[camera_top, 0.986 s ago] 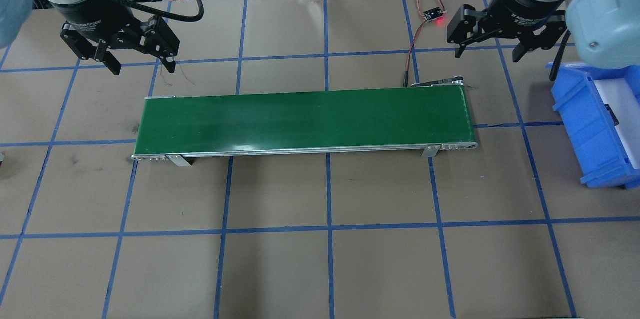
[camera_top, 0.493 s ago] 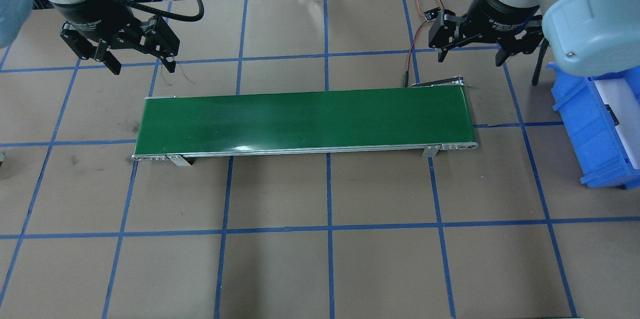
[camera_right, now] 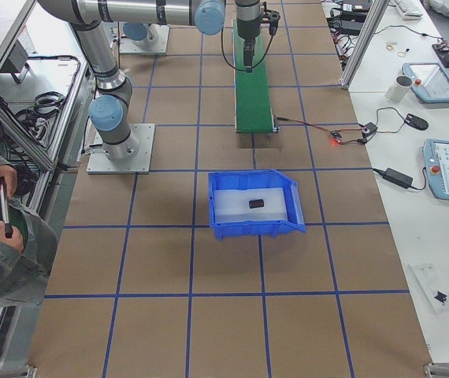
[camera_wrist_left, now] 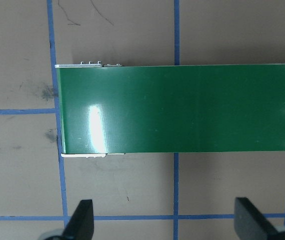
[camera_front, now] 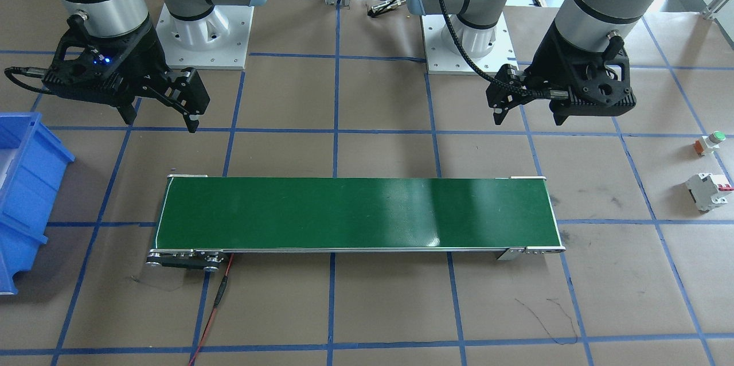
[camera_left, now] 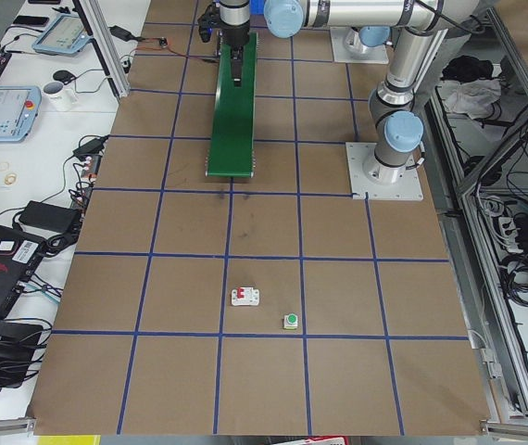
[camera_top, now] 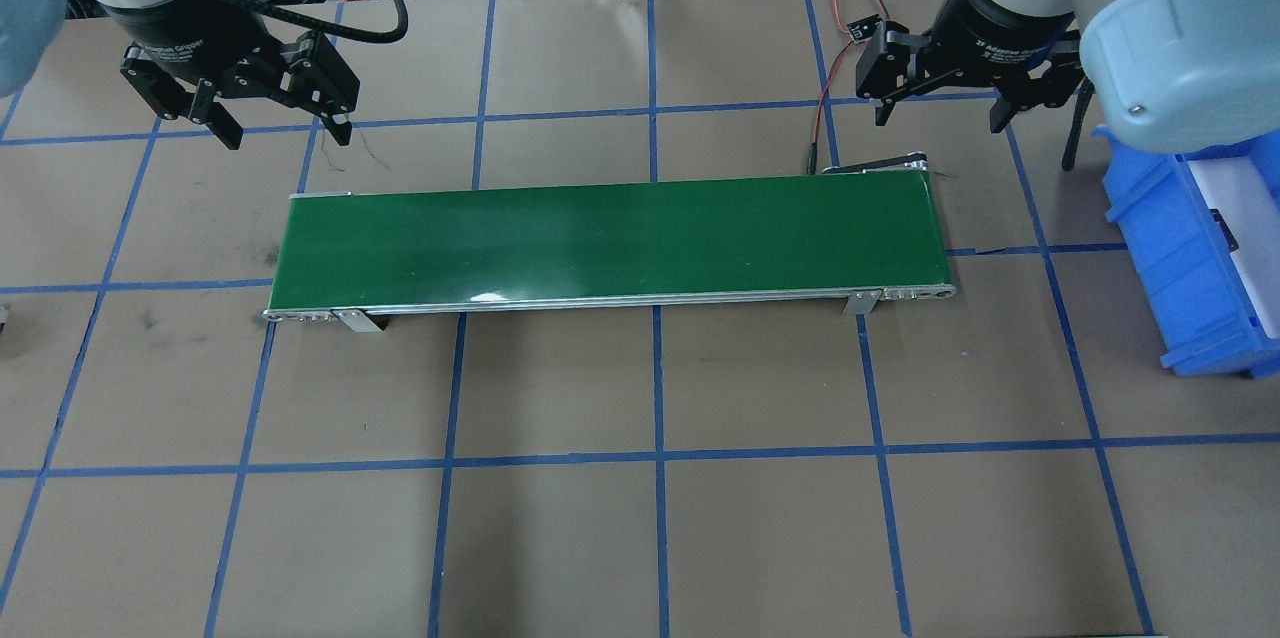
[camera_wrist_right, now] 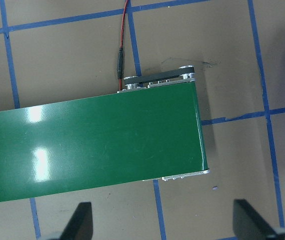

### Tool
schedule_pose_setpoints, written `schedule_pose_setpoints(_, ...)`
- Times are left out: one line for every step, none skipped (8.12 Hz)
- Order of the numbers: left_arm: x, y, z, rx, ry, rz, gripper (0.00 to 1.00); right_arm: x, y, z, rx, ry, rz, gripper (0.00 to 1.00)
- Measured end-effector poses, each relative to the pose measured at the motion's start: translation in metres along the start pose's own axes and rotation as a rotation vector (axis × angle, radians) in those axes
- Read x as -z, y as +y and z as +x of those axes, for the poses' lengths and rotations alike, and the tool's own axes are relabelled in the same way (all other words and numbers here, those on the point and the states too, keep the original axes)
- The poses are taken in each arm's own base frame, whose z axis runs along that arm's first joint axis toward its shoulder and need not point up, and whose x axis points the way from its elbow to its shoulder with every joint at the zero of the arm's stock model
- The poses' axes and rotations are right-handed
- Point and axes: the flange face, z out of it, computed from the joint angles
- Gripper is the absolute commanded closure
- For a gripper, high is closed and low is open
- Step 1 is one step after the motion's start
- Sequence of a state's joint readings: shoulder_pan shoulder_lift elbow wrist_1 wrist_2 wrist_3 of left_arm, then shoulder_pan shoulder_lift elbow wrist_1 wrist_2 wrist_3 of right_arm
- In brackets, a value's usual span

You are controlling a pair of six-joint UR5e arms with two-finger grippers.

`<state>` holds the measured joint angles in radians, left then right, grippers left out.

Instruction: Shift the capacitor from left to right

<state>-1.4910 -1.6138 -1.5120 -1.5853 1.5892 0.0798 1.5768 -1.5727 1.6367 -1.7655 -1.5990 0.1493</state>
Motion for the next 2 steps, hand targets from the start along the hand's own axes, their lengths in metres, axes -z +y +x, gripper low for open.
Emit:
schedule_pose_setpoints(0.0001, 0.0000, 0.0000, 0.000, 0.000, 0.000, 0.00, 0.0002, 0.0000, 0.0001, 0.003, 0.001, 0.001, 0.00)
schedule_pose_setpoints(0.0002, 0.0000, 0.0000, 0.000, 0.000, 0.000, 0.00, 0.0004, 0.0000, 0.0004, 0.004, 0.002, 0.001, 0.00)
